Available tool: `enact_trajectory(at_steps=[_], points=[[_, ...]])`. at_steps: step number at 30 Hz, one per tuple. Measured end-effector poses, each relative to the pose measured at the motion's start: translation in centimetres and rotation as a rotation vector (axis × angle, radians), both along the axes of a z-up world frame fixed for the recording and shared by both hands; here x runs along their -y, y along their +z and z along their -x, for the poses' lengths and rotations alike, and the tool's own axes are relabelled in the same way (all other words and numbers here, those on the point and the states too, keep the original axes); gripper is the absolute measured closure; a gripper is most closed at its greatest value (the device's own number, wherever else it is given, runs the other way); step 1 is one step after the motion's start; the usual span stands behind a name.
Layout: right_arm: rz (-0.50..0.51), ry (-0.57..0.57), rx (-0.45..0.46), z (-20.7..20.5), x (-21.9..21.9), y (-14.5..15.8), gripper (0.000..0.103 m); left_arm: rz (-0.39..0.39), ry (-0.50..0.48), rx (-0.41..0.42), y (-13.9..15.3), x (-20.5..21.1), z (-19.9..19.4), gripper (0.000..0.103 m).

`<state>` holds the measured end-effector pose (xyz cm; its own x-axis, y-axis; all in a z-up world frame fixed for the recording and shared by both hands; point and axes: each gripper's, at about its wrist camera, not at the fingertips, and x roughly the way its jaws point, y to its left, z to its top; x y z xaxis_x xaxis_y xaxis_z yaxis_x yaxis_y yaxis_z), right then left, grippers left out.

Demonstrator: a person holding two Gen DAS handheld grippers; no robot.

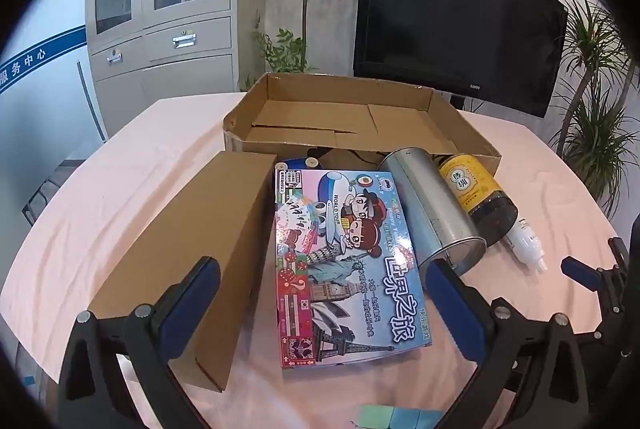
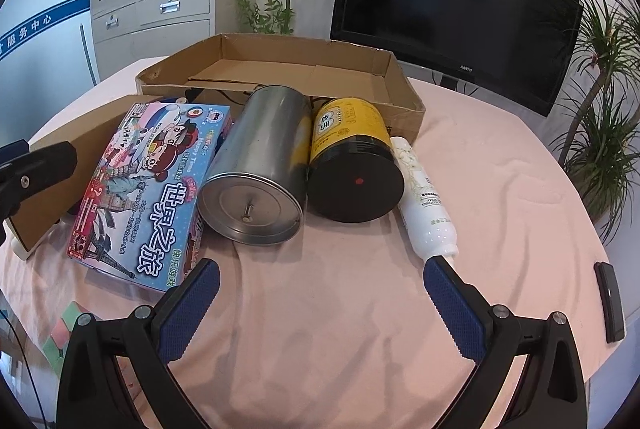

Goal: Organize rigid objects
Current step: 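Grasp the brown cardboard insert with the left gripper, then lift the cardboard insert and lower it into the open box, release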

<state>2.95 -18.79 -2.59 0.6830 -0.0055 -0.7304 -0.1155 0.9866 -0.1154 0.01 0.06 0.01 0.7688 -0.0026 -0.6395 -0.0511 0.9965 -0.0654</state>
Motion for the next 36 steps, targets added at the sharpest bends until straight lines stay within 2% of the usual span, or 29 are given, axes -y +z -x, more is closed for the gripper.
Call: enact_trajectory(at_steps=[5,16,21,27,30,33,36], points=[[0.015,0.007,-0.001,-0.3,-0.6,0.1,0.0,-0.009,0.0,0.012,0.0,-0.3,-0.4,0.001],[0.042,0.029,-0.006,-0.5,-2.3,0.3,0.0,0.011,-0.016,-0.021,-0.2,-1.3,-0.6,0.001],[0.04,0.029,-0.006,-0.3,-2.5,0.3,0.0,-0.001,-0.015,0.008,-0.6,-1.6,-0.7,0.001],[0.039,0.044,-0.006,-0.3,-2.9,0.4,0.0,0.047,-0.016,0.007,-0.2,-2.9,-0.5,0.001],[0.009,0.097,0.0,-0.3,-3.6,1.0,0.0,0.075,-0.002,0.013,0.7,-5.4,0.0,0.001],[-0.079,0.202,0.03,0.2,-4.8,2.4,0.0,0.128,0.018,0.009,1.8,-9.2,0.5,0.001],[-0.154,0.355,0.039,1.0,-7.1,3.9,0.0,0.228,0.032,-0.037,1.2,-13.2,0.3,0.001]])
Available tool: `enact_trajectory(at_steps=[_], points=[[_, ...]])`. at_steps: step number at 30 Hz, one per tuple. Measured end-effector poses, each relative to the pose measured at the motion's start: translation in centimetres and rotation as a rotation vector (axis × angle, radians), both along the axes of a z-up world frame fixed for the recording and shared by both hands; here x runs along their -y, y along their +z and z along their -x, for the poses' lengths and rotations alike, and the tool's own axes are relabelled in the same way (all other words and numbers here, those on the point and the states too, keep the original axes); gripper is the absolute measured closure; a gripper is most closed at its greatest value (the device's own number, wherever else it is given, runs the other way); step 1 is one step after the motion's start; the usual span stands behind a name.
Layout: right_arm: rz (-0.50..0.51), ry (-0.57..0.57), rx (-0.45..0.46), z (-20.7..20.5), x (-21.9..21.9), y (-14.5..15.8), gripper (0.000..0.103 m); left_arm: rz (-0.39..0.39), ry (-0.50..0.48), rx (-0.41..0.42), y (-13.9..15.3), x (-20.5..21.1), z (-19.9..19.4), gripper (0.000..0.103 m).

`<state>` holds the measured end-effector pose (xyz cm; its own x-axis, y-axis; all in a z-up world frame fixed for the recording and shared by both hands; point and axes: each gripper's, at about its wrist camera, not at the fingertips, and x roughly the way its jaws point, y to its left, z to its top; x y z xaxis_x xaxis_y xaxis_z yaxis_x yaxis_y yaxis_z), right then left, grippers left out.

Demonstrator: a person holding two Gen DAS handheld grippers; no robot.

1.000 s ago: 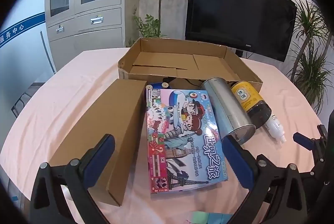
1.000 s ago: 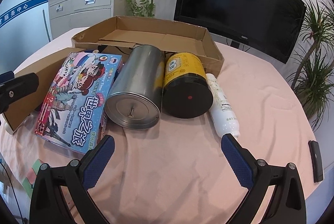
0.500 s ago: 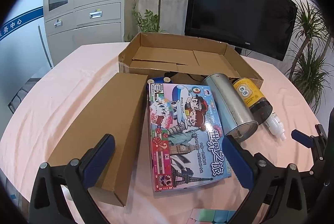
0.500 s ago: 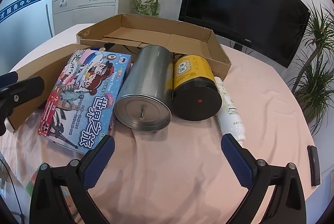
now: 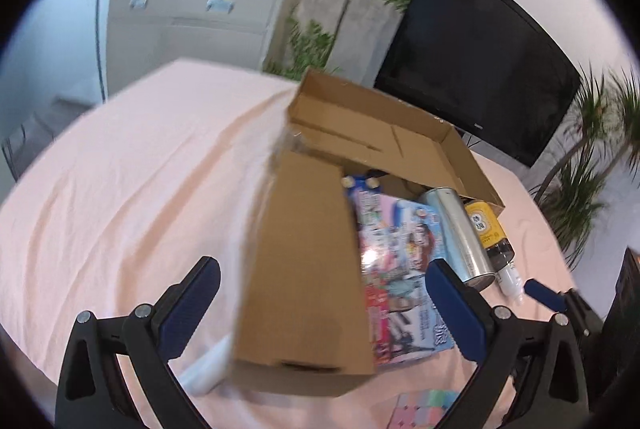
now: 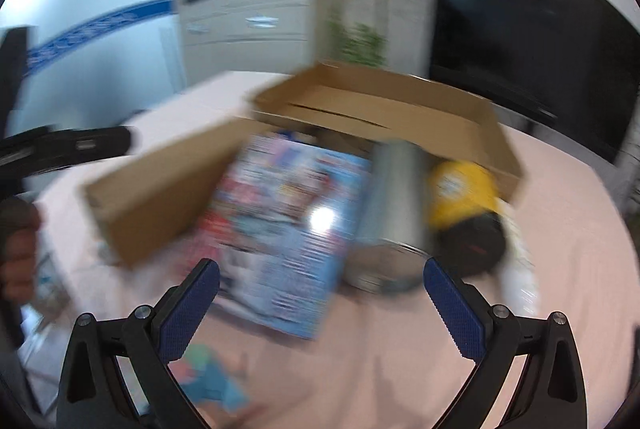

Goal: Organize rigid objects
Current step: 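Lift the cardboard insert and lower it into the open box, release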

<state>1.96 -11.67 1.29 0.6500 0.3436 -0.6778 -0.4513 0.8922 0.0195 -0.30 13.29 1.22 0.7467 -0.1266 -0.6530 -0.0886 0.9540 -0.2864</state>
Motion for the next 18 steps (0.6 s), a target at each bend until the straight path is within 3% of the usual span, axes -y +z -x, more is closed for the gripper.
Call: enact_trajectory(at_steps=[3,5,9,14,18], points=[[-0.05,0.159,-0.044,0.4,-3.1,0.5,0.0,0.194,-0.06,-0.075,-2.6,-2.3,-1.2,0.001],[-0.103,0.247,-0.124,0.2,-5.2,0.4,0.0,0.285,-0.128,-0.119,-4.0,-2.3,-2.0,0.009],[-0.12,0.31,-0.182,-0.2,-8.2,0.5,0.001,0.341,-0.208,-0.098,-4.4,-0.9,-1.9,0.01],[-0.095,0.283,-0.199,-0.8,-9.3,0.7,0.001,0.45,-0.347,-0.08,-3.8,1.1,-1.8,0.014],[-0.034,0.199,-0.214,-1.8,-9.6,-0.3,0.001,0.517,-0.379,-0.101,-4.4,1.5,-2.4,0.014]])
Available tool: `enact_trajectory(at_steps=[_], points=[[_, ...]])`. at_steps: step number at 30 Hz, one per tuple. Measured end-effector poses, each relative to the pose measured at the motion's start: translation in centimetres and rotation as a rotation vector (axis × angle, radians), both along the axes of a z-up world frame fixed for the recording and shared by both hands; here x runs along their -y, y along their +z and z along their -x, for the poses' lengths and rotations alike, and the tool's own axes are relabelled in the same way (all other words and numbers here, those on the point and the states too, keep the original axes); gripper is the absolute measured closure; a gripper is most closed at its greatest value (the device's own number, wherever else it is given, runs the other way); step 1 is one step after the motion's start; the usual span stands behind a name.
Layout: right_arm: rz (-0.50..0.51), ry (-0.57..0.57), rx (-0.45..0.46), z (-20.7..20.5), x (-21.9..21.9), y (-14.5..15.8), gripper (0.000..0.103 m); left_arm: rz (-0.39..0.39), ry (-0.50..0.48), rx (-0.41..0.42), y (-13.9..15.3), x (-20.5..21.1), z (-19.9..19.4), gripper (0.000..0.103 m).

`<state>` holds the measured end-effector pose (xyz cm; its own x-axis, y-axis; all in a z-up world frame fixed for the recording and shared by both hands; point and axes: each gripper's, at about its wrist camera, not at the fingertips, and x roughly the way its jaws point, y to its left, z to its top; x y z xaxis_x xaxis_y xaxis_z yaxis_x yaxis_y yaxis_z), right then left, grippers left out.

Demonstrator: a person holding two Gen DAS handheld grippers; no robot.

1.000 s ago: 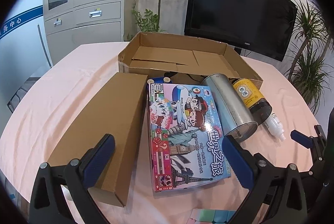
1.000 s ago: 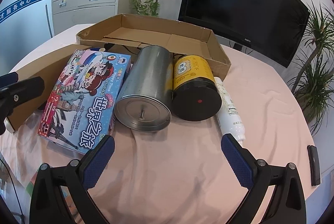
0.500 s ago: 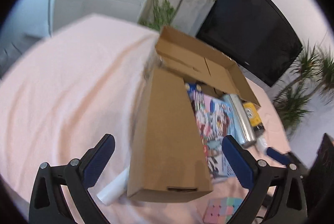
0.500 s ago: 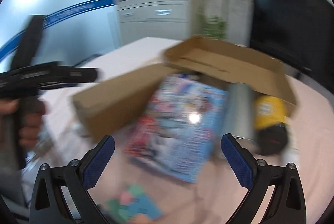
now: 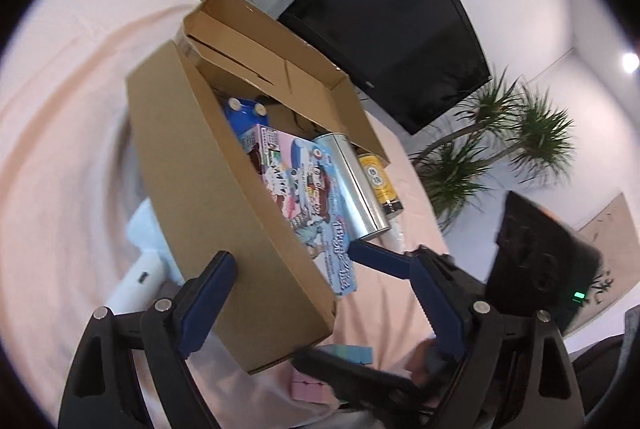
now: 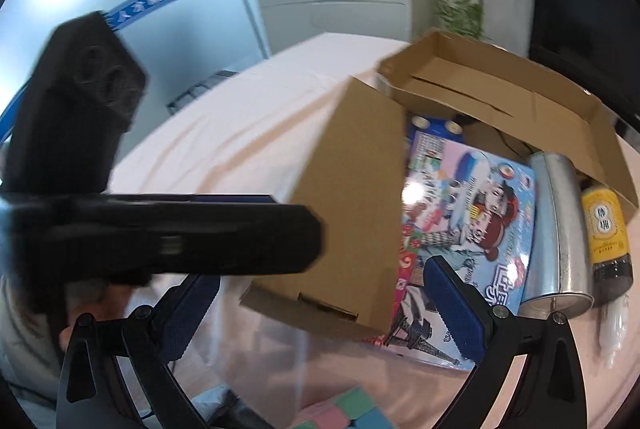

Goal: Organize rigid objects
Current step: 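Lift the cardboard insert and lower it into the open box, release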

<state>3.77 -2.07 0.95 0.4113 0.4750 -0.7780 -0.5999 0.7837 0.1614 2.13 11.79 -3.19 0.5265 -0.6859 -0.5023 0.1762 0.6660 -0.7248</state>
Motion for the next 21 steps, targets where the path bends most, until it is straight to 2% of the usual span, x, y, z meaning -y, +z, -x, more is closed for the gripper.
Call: enact_trajectory(at_steps=[2,4,5,6,7,8,9,11,12,14,15,17,18,19,21], points=[[0.01,-0.023,-0.036,-0.6,0.2,-0.8,0.008,0.028,-0.009,0.001,-0.1,0.1,-0.2,0.014],[-0.013,-0.033,-0.081,-1.6,0.7,-1.7,0.029,0.03,-0.015,-0.012,-0.3,0.0,-0.4,0.014],[-0.055,-0.027,-0.116,-2.1,0.9,-2.3,0.031,0.02,-0.01,-0.023,-0.3,-0.3,-0.3,0.014],[-0.075,-0.022,-0.123,-2.2,0.9,-2.3,0.038,0.005,0.01,-0.038,-0.4,-0.6,-0.4,0.014],[-0.098,-0.012,-0.13,-2.3,0.9,-2.4,0.05,0.001,0.04,-0.059,-0.7,-1.4,-0.4,0.014],[-0.13,-0.003,-0.148,-2.5,1.0,-2.5,0.057,0.006,0.067,-0.068,-1.0,-2.0,0.0,0.014],[-0.163,-0.007,-0.178,-2.8,1.4,-2.8,0.07,0.01,0.098,-0.087,-1.3,-2.7,0.0,0.014],[-0.222,-0.033,-0.228,-3.7,2.4,-3.5,0.074,0.005,0.148,-0.125,-2.0,-4.0,0.0,0.014],[-0.262,-0.048,-0.27,-4.3,3.1,-3.9,0.074,-0.004,0.161,-0.148,-2.5,-4.3,-0.1,0.014],[-0.309,-0.071,-0.322,-5.3,4.2,-4.7,0.074,0.026,0.156,-0.177,-3.1,-4.2,-0.7,0.014],[-0.302,-0.071,-0.312,-5.4,4.2,-4.6,0.073,0.042,0.136,-0.168,-3.1,-3.8,-1.0,0.016],[-0.257,-0.066,-0.268,-5.3,4.0,-4.1,0.068,0.056,0.074,-0.115,-2.1,-2.0,-1.5,0.027],[-0.221,-0.06,-0.244,-5.0,3.6,-3.8,0.057,0.048,0.048,-0.096,-1.6,-1.1,-1.8,0.03],[-0.198,-0.055,-0.231,-4.9,3.4,-3.7,0.035,0.042,0.023,-0.087,-1.3,-0.4,-2.3,0.033],[-0.17,-0.05,-0.172,-3.8,3.3,-2.8,0.022,0.043,-0.004,-0.058,-0.7,0.6,-2.7,0.033]])
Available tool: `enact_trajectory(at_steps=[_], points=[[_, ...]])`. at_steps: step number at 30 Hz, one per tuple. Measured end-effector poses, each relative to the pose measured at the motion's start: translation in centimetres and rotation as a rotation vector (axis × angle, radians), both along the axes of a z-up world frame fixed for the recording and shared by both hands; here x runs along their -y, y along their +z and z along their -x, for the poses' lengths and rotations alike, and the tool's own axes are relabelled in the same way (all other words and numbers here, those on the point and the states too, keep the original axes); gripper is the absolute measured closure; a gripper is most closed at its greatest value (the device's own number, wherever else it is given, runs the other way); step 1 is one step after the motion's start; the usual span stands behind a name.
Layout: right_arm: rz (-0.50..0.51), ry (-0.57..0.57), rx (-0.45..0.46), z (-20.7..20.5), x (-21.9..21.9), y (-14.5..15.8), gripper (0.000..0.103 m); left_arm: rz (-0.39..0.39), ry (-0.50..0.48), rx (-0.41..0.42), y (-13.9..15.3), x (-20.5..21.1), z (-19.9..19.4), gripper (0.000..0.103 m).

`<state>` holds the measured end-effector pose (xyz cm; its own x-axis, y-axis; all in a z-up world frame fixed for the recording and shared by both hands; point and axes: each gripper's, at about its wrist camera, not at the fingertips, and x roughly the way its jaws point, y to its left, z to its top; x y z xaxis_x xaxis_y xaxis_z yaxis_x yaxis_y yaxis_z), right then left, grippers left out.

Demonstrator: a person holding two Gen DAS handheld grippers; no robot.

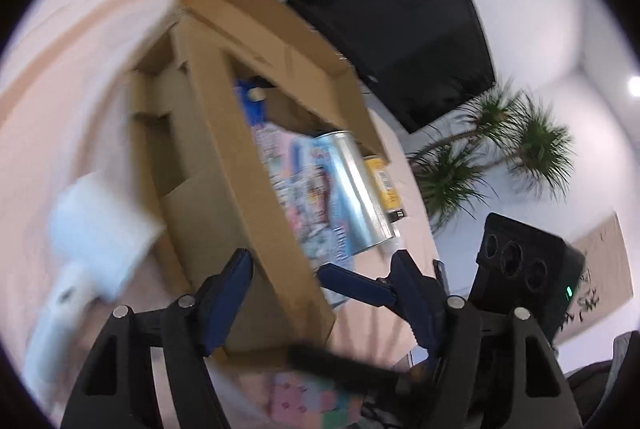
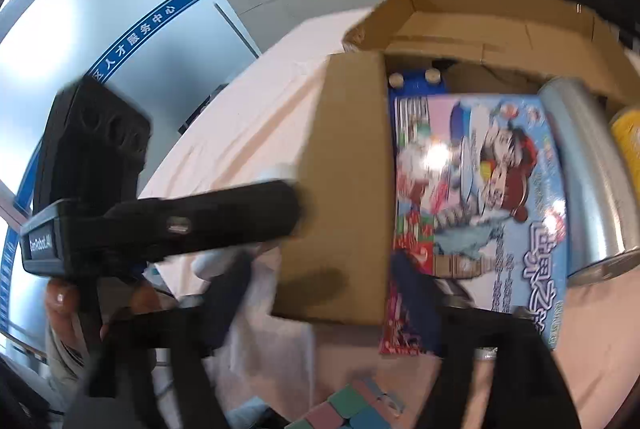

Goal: Organize rigid objects
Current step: 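Lift the cardboard insert and lower it into the open box, release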

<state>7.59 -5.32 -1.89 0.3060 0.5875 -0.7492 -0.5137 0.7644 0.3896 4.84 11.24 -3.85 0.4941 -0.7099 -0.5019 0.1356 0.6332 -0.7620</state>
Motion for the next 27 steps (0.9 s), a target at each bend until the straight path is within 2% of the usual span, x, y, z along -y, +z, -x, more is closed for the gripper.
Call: enact_trajectory(at_steps=[3,5,6,7,8,10,12,13,15,17,18,19,20,21,23,25,27], points=[[0.055,0.017,0.087,0.5,-0.7,1.0,0.023,0.004,-0.063,0.055,1.1,1.1,-0.5,0.033],[0.083,0.008,0.118,0.5,-0.7,1.4,0.025,-0.008,-0.053,0.058,1.3,0.8,-0.5,0.036],[0.109,-0.004,0.11,0.0,-0.7,1.1,0.038,-0.014,-0.035,0.054,1.0,0.6,-0.3,0.036],[0.153,-0.018,0.107,-0.5,-0.8,0.6,0.064,-0.033,0.01,0.047,0.9,-0.4,0.3,0.036],[0.169,-0.023,0.102,-0.8,-0.7,0.4,0.066,-0.054,0.054,0.04,0.8,-0.7,0.9,0.036],[0.111,-0.008,0.047,-1.4,-0.1,-0.1,0.072,-0.106,0.136,0.01,0.3,-2.0,2.6,0.036],[0.07,-0.016,0.019,-1.7,0.3,-0.3,0.074,-0.143,0.171,-0.033,-0.3,-2.8,4.0,0.036],[0.037,-0.021,-0.012,-1.9,0.6,-0.4,0.08,-0.159,0.183,-0.048,-0.6,-2.8,4.4,0.035],[-0.038,-0.032,-0.136,-2.7,1.1,-1.5,0.088,-0.205,0.198,-0.11,-1.6,-2.4,5.0,0.035],[-0.063,-0.029,-0.218,-3.1,1.1,-3.0,0.089,-0.24,0.209,-0.162,-3.0,-2.1,5.2,0.036],[-0.042,-0.026,-0.216,-3.2,0.9,-3.4,0.089,-0.24,0.207,-0.179,-3.7,-2.0,5.3,0.039],[-0.024,-0.027,-0.209,-3.1,0.7,-3.7,0.09,-0.237,0.209,-0.196,-4.2,-2.0,5.3,0.058],[0.004,-0.028,-0.198,-3.1,0.5,-3.8,0.09,-0.267,0.224,-0.197,-3.9,-1.5,5.1,0.07],[0.03,-0.033,-0.183,-3.0,0.4,-3.8,0.091,-0.298,0.231,-0.182,-3.7,-1.4,5.2,0.07],[0.064,-0.042,-0.148,-2.9,0.5,-3.7,0.092,-0.377,0.245,-0.117,-2.0,-1.1,5.6,0.082],[0.055,-0.039,-0.128,-2.9,0.2,-3.3,0.091,-0.445,0.253,-0.058,0.2,-0.7,5.8,0.082],[0.048,-0.044,-0.076,-2.3,0.4,-1.6,0.091,-0.49,0.26,-0.008,2.3,-0.7,6.0,0.084]])
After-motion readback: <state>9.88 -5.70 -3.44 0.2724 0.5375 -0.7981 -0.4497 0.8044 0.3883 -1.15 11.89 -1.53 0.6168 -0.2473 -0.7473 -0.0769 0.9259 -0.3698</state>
